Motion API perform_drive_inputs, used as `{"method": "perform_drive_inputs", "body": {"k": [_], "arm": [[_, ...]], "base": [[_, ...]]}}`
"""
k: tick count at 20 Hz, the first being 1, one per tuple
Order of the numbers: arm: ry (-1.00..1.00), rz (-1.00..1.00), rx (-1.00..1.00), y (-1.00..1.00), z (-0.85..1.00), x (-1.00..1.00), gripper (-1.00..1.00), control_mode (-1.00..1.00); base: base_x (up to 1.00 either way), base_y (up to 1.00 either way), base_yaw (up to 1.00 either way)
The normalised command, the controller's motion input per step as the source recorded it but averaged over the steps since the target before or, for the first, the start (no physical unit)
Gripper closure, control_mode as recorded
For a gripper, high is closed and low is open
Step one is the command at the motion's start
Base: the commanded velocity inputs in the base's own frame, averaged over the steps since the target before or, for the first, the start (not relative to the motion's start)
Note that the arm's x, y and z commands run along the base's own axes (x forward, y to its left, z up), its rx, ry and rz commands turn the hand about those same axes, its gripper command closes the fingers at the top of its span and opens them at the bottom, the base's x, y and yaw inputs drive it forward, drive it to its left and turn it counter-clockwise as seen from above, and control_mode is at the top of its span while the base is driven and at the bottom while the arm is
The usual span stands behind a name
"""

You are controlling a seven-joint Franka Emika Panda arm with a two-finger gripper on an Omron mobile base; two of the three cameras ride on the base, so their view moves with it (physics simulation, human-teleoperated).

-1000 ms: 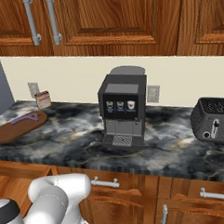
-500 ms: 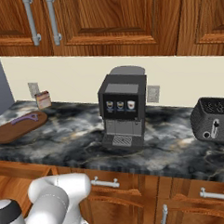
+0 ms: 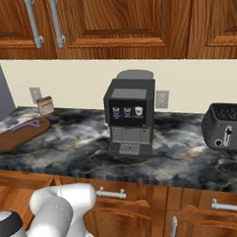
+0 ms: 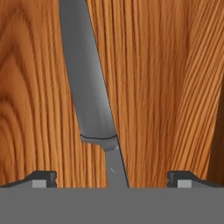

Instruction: Open the drawer on the left and place the cutting tools on the cutting board.

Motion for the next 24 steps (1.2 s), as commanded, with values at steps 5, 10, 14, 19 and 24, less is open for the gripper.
{"method": "perform_drive_inputs", "body": {"k": [5,10,14,19,24], "arm": [[0.0,0.0,0.0,0.0,-0.05,0.0,-1.0,-1.0],[0.0,0.0,0.0,0.0,-0.08,0.0,-1.0,-1.0],[0.0,0.0,0.0,0.0,-0.08,0.0,-1.0,-1.0],[0.0,0.0,0.0,0.0,-0.07,0.0,-1.0,-1.0],[0.0,0.0,0.0,0.0,-0.06,0.0,-1.0,-1.0]], "base": [[0.0,0.0,0.0],[0.0,0.0,0.0],[0.0,0.0,0.0],[0.0,0.0,0.0],[0.0,0.0,0.0]]}}
